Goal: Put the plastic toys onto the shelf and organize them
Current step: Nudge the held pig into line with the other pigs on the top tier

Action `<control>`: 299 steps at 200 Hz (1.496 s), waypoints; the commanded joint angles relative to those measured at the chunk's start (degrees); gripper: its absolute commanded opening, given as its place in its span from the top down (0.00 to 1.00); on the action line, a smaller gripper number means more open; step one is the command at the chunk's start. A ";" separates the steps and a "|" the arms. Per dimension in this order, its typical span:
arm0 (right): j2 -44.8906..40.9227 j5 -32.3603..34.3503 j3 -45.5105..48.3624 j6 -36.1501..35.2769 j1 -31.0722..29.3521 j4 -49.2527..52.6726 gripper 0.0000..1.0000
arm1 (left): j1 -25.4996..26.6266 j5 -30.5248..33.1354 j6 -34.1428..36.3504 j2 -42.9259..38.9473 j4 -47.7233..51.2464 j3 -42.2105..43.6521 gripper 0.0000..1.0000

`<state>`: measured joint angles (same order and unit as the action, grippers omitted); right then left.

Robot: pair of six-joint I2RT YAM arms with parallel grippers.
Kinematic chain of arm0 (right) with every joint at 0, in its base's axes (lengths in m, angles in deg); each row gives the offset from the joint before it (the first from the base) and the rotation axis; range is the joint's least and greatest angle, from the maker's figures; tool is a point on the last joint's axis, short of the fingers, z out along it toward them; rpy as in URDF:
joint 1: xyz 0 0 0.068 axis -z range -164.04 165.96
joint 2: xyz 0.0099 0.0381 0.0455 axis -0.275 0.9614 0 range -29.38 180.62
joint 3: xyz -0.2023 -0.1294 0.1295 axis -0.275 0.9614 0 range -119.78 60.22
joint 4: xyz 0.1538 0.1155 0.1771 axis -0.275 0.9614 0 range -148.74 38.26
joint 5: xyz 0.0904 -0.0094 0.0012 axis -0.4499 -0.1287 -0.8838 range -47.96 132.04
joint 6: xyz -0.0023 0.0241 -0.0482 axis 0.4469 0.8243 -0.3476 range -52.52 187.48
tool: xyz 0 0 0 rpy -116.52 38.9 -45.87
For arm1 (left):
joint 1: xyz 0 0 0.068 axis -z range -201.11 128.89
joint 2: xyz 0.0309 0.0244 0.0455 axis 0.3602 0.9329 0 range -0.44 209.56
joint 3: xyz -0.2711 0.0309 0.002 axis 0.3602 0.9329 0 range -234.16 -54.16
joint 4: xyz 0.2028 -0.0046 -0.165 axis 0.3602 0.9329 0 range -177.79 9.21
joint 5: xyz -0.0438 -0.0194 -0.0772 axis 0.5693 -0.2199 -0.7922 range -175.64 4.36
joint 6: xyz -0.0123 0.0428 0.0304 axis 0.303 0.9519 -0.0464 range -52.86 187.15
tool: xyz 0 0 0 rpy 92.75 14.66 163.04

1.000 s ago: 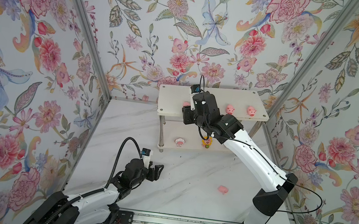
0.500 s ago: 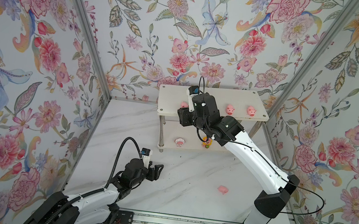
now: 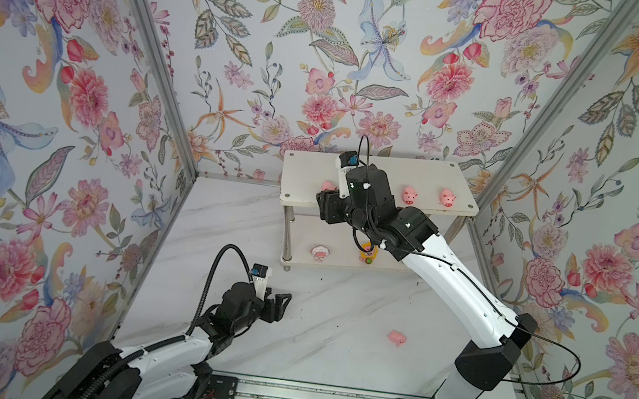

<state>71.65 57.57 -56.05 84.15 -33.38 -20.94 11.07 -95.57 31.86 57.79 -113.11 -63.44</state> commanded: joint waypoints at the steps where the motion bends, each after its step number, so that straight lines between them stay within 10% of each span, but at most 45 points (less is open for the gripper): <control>1: 2.63 1.49 -2.68 -1.58 0.48 -0.67 0.37 | -0.77 -0.25 1.03 -0.54 0.61 -0.12 0.24; 215: 5.04 20.51 -2.73 -3.15 -2.25 -0.71 0.62 | -1.37 -1.07 0.92 -0.26 -0.04 0.25 0.23; 299: 5.51 17.05 -3.17 -1.79 -1.99 -1.10 0.49 | -1.63 -1.39 1.10 0.95 -0.46 -0.01 0.23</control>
<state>78.43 76.82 -59.72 81.46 -35.65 -23.39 10.33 -95.97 32.05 57.88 -113.11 -63.44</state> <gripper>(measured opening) 0.468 0.773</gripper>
